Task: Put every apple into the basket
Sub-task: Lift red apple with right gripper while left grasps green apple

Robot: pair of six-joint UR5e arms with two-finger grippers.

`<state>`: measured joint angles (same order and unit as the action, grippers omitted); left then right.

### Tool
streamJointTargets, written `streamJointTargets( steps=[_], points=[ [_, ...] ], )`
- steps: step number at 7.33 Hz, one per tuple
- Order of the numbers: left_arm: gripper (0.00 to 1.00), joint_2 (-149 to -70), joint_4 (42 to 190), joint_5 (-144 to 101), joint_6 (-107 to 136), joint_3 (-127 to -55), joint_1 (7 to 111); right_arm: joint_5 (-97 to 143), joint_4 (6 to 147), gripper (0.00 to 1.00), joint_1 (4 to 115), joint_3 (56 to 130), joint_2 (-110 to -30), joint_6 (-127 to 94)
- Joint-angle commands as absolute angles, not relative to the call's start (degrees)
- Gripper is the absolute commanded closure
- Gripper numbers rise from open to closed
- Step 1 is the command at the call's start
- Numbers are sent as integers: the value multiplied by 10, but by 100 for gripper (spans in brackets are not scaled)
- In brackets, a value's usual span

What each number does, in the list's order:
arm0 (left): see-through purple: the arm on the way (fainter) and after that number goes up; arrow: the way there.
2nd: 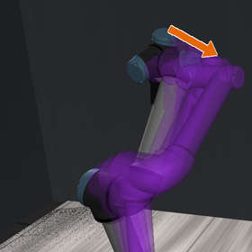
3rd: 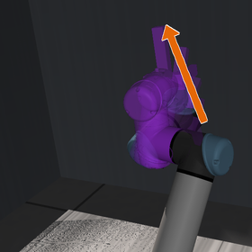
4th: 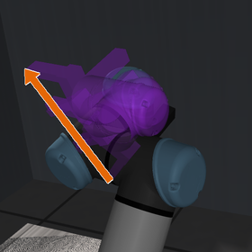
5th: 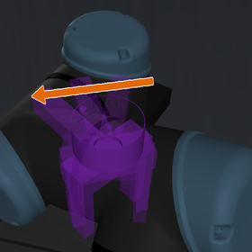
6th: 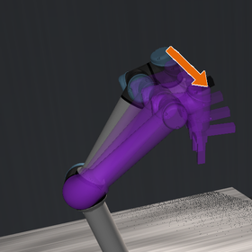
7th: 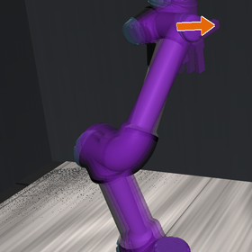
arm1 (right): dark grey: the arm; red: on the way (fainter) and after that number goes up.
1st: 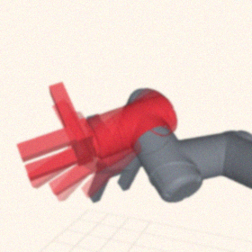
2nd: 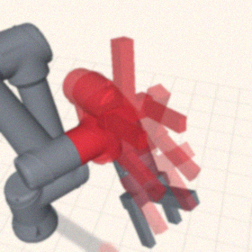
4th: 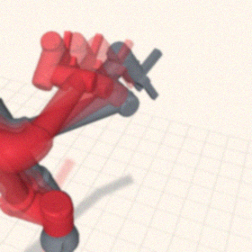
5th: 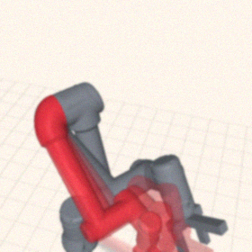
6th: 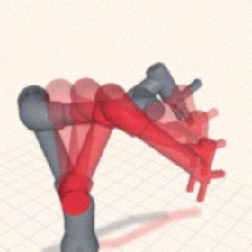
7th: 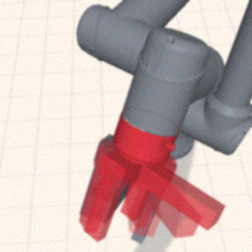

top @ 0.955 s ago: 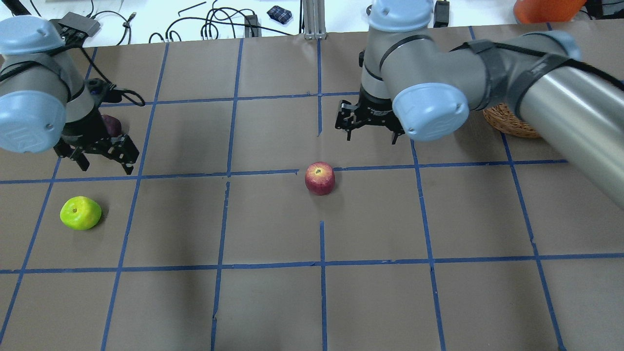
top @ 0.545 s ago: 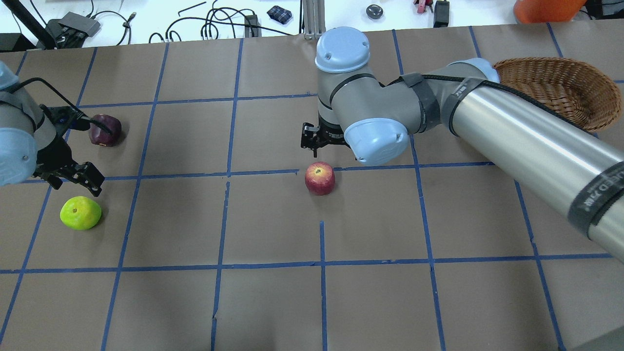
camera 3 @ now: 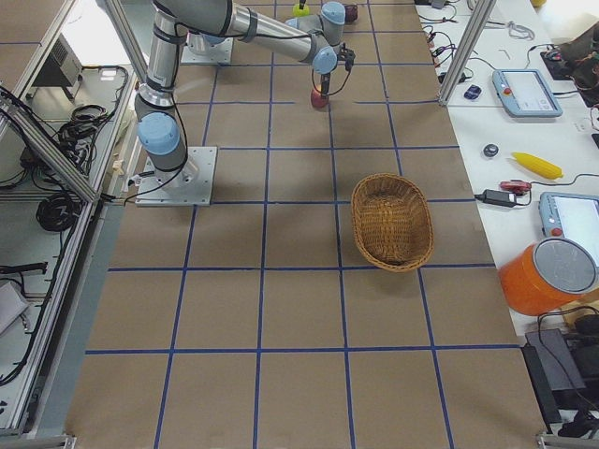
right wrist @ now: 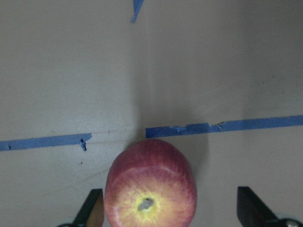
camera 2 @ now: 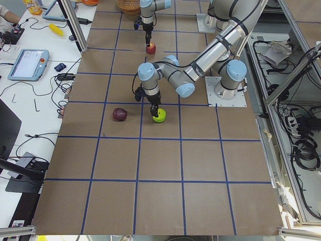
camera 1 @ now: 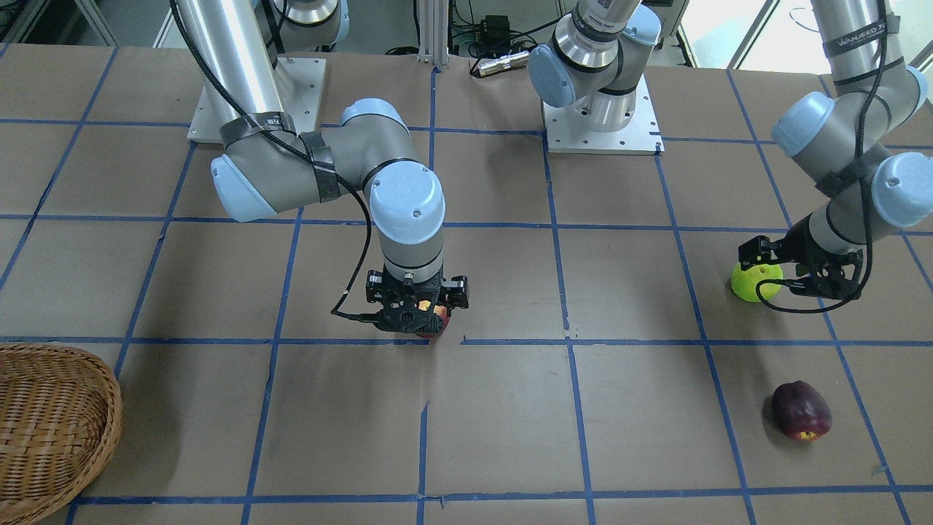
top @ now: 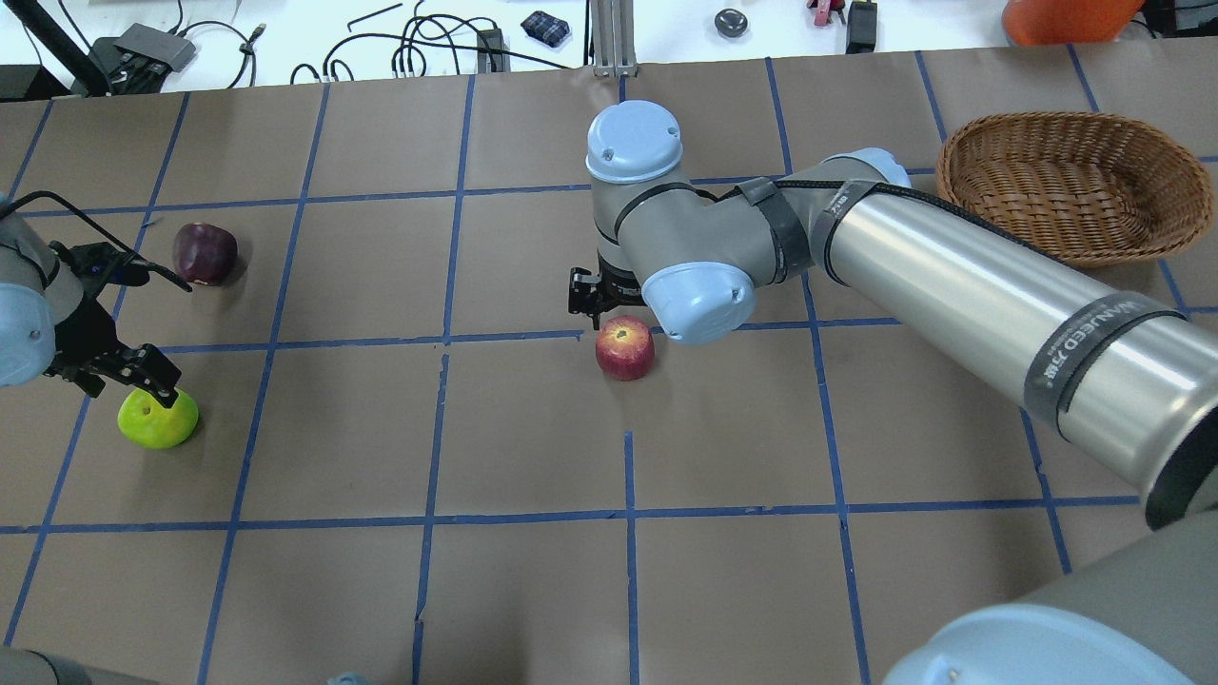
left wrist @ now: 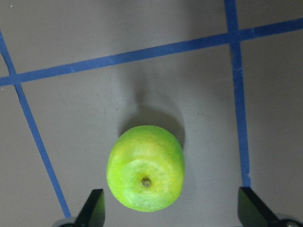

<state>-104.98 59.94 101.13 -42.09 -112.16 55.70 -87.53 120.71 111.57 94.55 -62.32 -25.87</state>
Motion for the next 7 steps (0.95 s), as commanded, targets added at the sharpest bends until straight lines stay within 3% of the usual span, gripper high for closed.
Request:
streamJointTargets(
  steps=[1,3,5,6,7],
  points=[
    [0,-1082,599,1012,-432,-1121,553,-864,1208,0,1116,946,-613,-255],
    [0,-1104,587,1012,-439,-1125,555,-863,1212,0,1116,946,-599,-252],
    [46,-1103,572,1010,-439,-1122,553,-864,1212,0,1116,946,-581,-263],
    [55,-1098,573,1007,-436,-1122,555,-866,1213,43,1116,944,-582,-261],
    [55,-1076,582,996,-428,-1121,569,-870,1212,99,1115,944,-585,-254]
  ],
)
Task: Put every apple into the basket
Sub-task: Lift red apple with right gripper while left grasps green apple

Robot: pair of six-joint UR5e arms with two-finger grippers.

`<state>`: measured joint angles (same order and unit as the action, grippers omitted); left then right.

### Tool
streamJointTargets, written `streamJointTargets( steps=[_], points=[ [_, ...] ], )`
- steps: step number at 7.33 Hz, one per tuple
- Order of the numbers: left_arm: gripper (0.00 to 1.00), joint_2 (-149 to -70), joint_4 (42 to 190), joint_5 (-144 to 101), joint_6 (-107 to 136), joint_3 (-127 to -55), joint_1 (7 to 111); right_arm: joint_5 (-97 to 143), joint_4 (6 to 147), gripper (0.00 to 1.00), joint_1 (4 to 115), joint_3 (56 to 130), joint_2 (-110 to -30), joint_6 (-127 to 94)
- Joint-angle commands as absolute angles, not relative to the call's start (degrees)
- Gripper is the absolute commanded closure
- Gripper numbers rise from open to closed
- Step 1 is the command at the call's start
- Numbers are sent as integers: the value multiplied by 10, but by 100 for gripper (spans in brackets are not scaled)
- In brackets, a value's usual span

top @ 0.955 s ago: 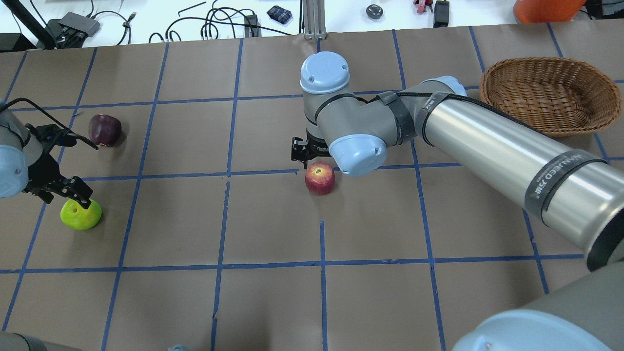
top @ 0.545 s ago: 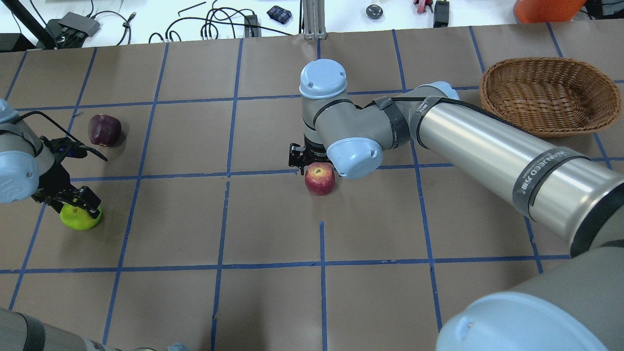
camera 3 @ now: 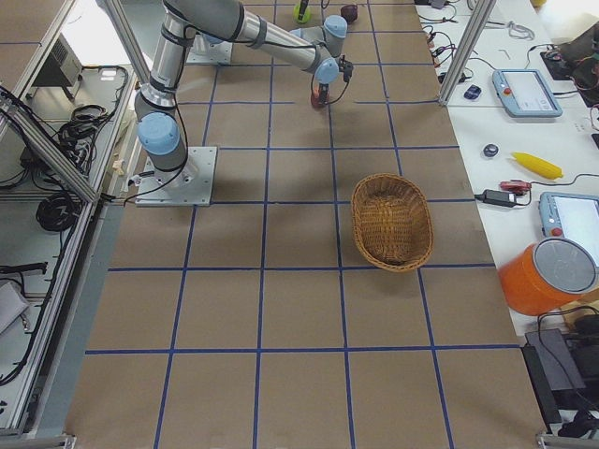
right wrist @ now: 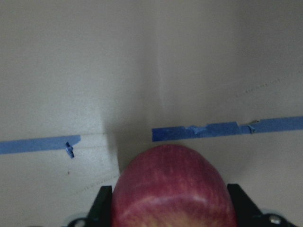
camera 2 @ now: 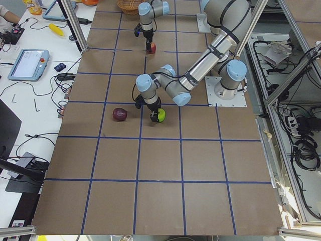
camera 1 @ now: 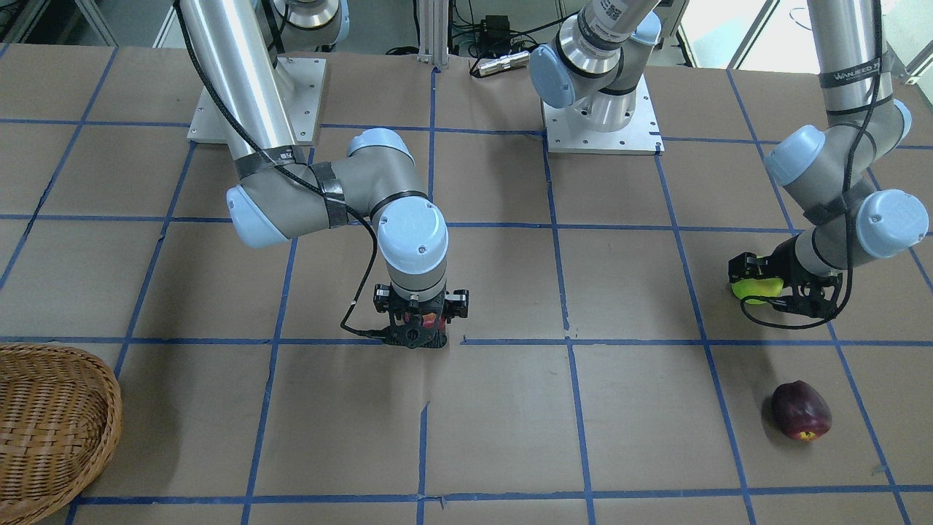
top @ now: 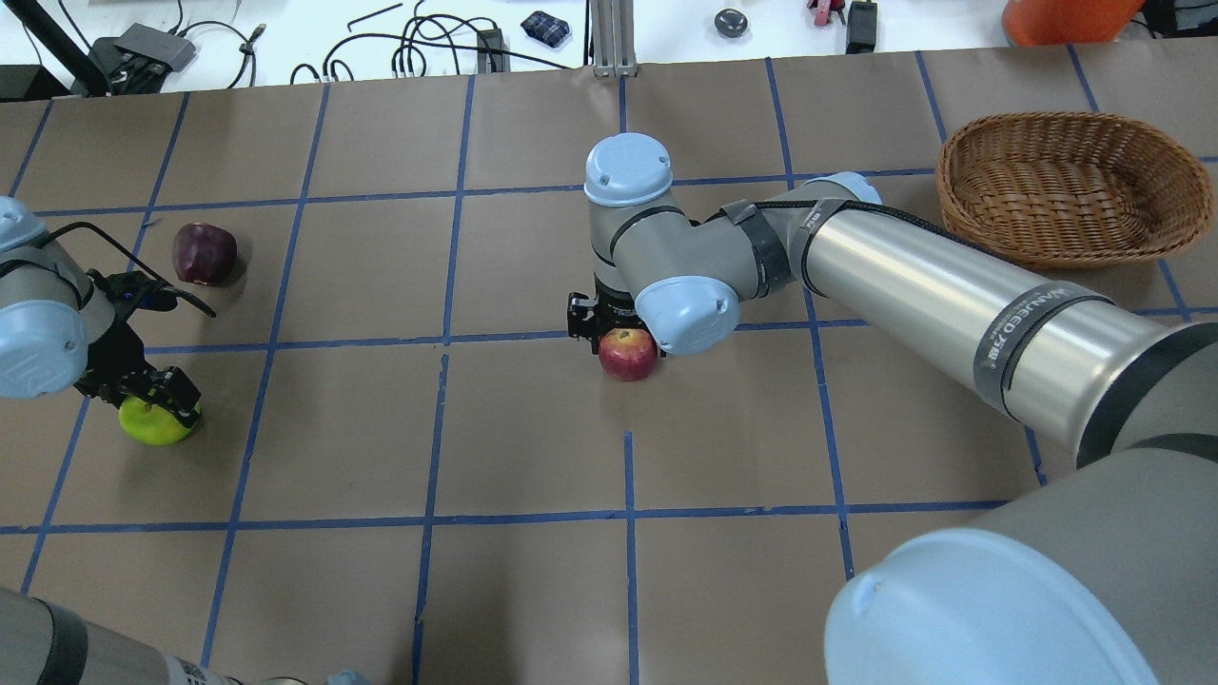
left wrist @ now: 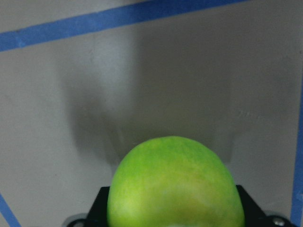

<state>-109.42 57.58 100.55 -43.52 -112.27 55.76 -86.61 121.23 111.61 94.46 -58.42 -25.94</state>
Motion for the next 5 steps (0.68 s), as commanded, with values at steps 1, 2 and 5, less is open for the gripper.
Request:
streamJointTargets(
  steps=[1,2,5],
  points=[
    [55,-1062,594,972,-410,-1121,586,-871,1211,100,1115,939,-589,-252],
    [55,-1038,619,956,-373,-1121,619,-870,1205,100,1107,931,-610,-250],
    [55,-967,679,876,-180,-1126,718,-898,1119,100,952,908,-710,-143]
  ],
)
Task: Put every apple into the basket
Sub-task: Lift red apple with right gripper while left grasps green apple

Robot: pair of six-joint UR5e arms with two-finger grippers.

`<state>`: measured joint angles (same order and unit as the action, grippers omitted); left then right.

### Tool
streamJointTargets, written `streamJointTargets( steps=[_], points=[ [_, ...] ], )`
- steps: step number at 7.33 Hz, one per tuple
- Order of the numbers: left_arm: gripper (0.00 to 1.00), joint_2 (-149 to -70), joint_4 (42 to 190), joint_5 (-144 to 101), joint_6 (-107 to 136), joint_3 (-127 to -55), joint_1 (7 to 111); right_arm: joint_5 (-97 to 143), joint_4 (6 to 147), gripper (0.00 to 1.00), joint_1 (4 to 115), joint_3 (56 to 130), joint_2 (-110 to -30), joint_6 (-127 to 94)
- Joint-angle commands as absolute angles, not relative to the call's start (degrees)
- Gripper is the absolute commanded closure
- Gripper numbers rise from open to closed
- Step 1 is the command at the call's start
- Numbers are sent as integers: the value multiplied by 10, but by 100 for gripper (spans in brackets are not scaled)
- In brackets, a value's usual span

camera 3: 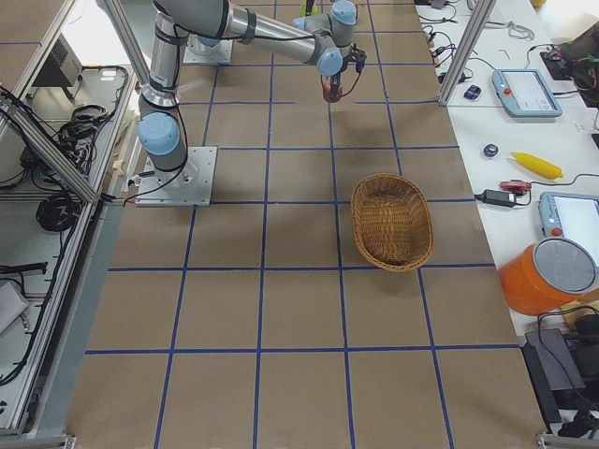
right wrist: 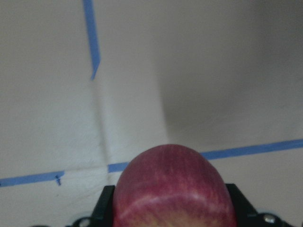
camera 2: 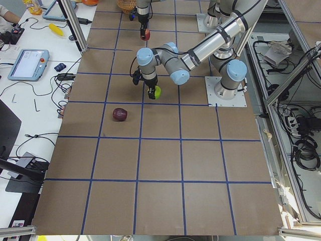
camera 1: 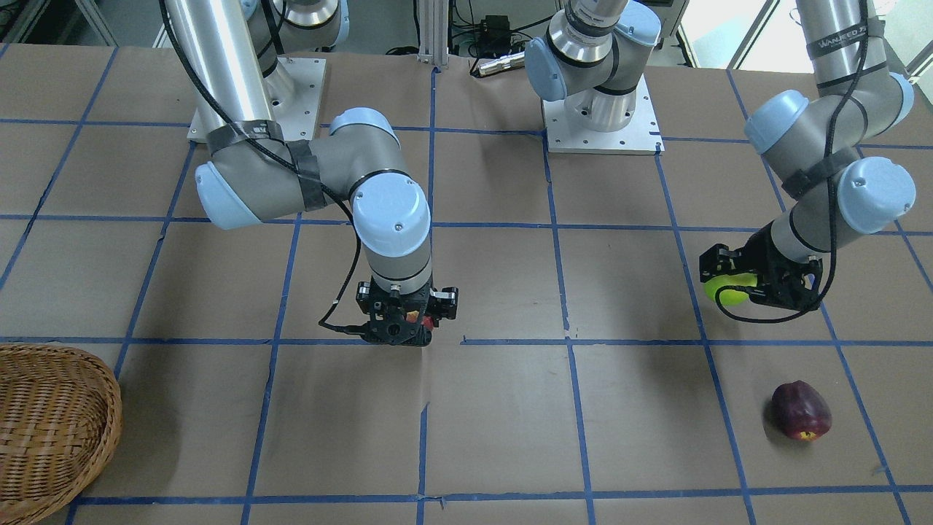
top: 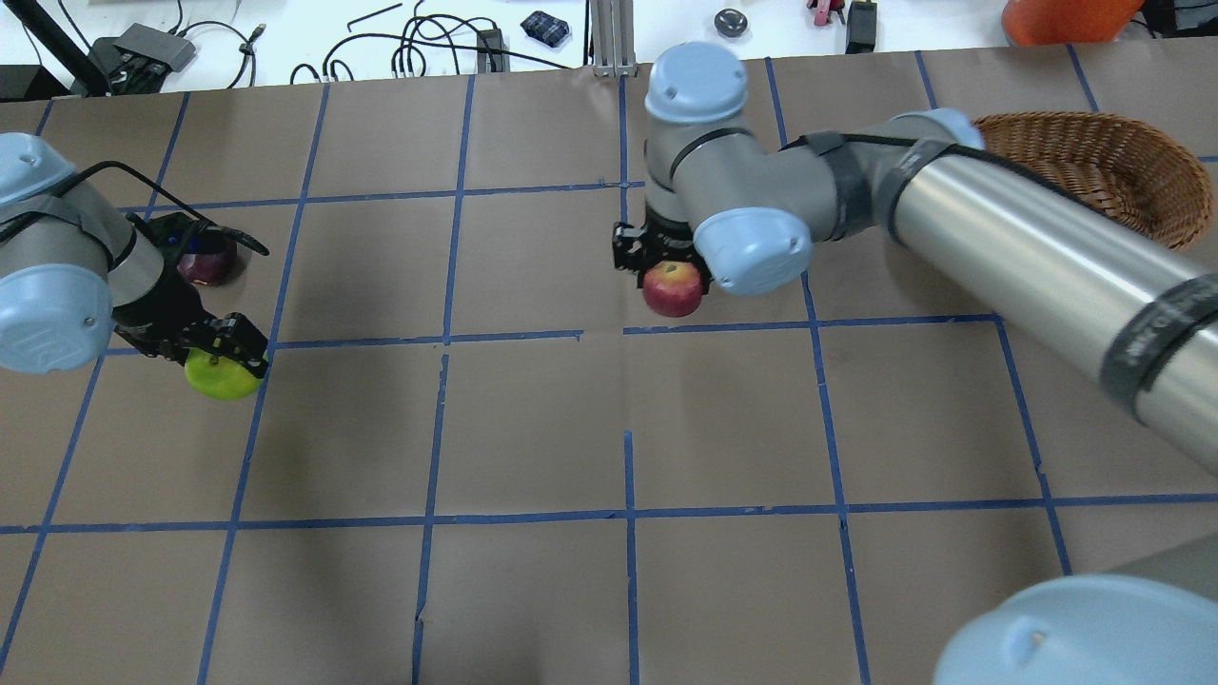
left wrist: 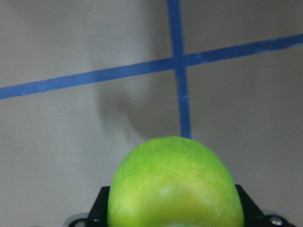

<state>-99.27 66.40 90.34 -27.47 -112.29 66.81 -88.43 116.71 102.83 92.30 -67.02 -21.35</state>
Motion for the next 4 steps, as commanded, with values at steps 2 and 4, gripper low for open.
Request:
streamJointTargets(
  steps=[2,4],
  points=[
    [55,-975,660,874,77,-1119,868,-915,1084,100,810,877,-731,32],
    [55,-1006,579,868,222,-1114,966,-945,1096,100,717,851,-706,211]
  ],
)
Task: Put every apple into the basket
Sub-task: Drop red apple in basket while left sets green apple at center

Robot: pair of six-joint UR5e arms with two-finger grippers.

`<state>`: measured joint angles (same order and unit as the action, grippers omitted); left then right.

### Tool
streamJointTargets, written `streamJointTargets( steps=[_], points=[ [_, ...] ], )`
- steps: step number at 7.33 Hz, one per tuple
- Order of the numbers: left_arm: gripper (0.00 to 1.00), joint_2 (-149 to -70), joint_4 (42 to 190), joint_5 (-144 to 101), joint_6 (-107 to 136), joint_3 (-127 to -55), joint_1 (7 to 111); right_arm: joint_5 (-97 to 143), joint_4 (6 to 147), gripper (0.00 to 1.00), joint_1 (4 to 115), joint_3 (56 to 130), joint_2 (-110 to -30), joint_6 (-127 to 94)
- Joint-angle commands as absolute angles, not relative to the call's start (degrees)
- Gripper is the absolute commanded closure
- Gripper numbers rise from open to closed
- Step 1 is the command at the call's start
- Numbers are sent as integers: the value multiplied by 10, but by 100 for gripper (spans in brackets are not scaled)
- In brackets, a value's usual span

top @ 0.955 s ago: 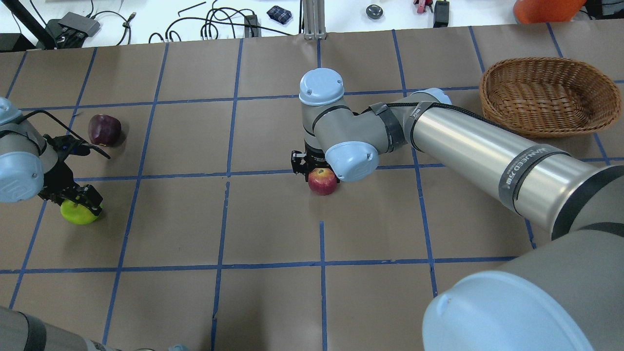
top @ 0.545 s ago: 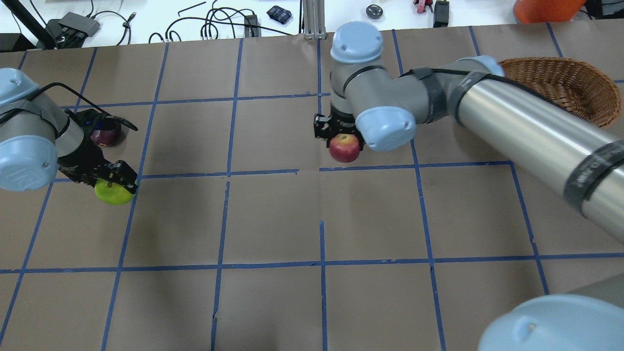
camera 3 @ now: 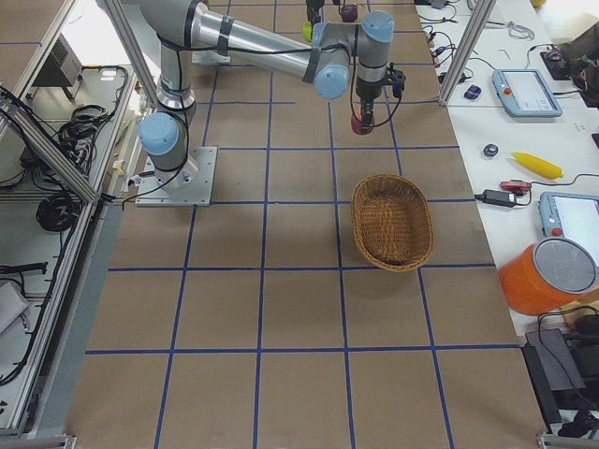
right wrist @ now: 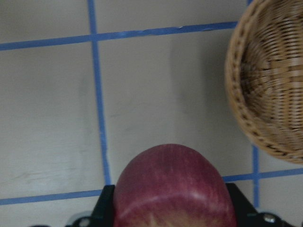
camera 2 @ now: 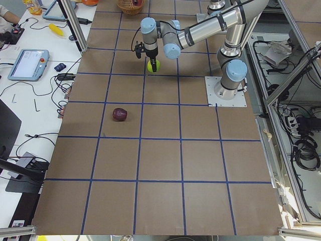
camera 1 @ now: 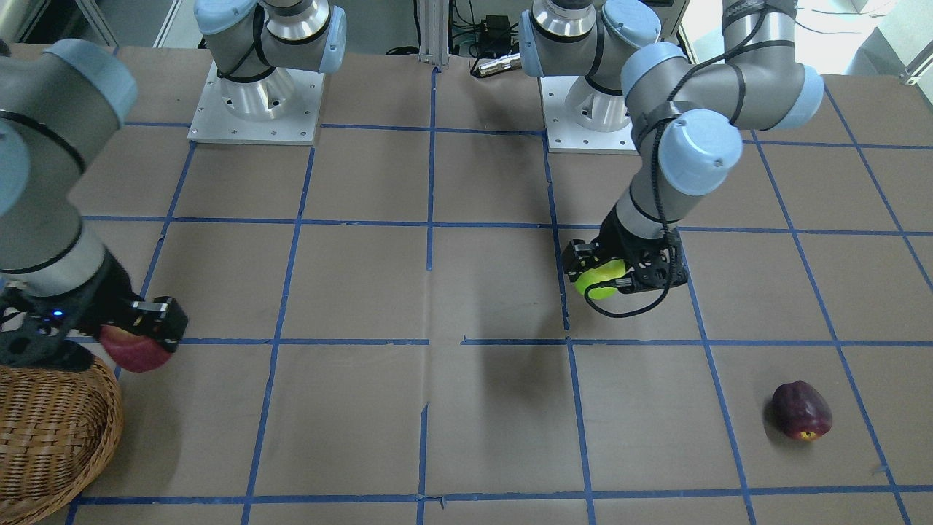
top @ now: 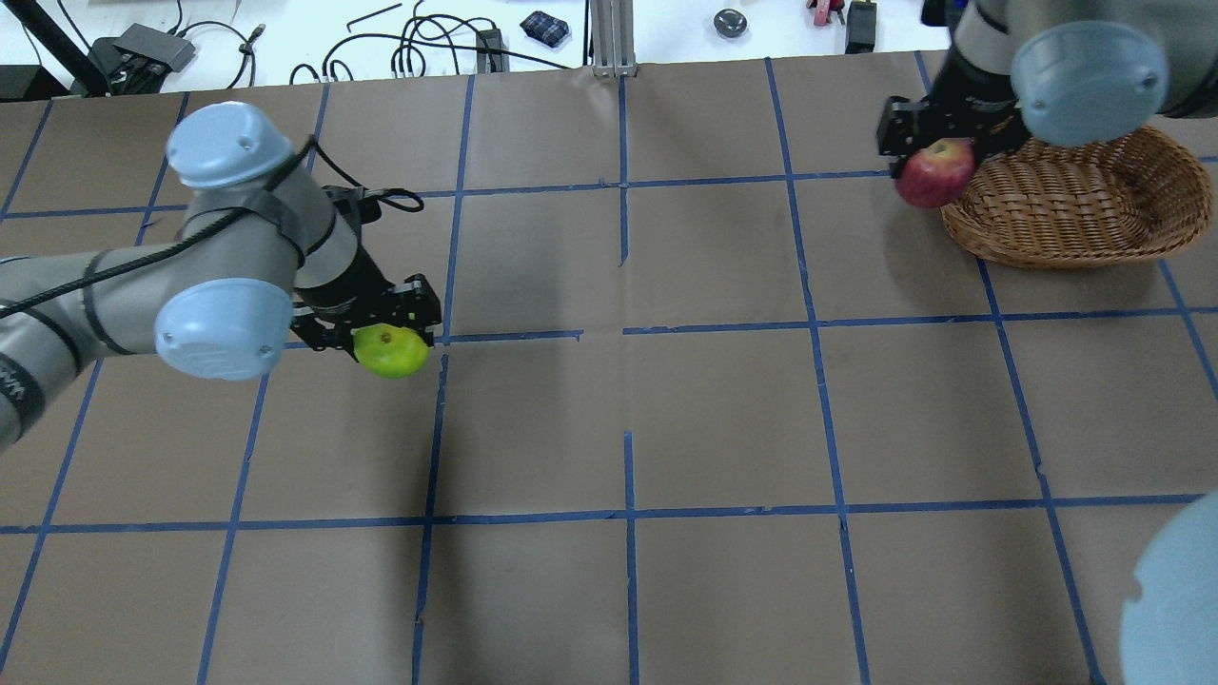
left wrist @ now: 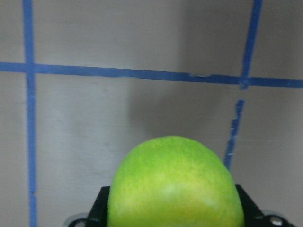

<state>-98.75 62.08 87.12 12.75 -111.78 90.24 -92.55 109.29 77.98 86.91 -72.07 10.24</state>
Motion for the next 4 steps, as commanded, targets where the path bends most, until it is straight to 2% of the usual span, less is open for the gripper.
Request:
streamJointTargets(
  steps=[1,3,4],
  points=[
    [54,-1029,516,840,276,-1113,1006,-963,1107,100,686,823,-672,261],
    [54,-1090,422,837,357,-1114,1060,-966,1138,100,644,769,-586,335],
    [54,-1118,385,802,381,-1111,1075,-965,1203,100,627,768,-549,367]
  ],
)
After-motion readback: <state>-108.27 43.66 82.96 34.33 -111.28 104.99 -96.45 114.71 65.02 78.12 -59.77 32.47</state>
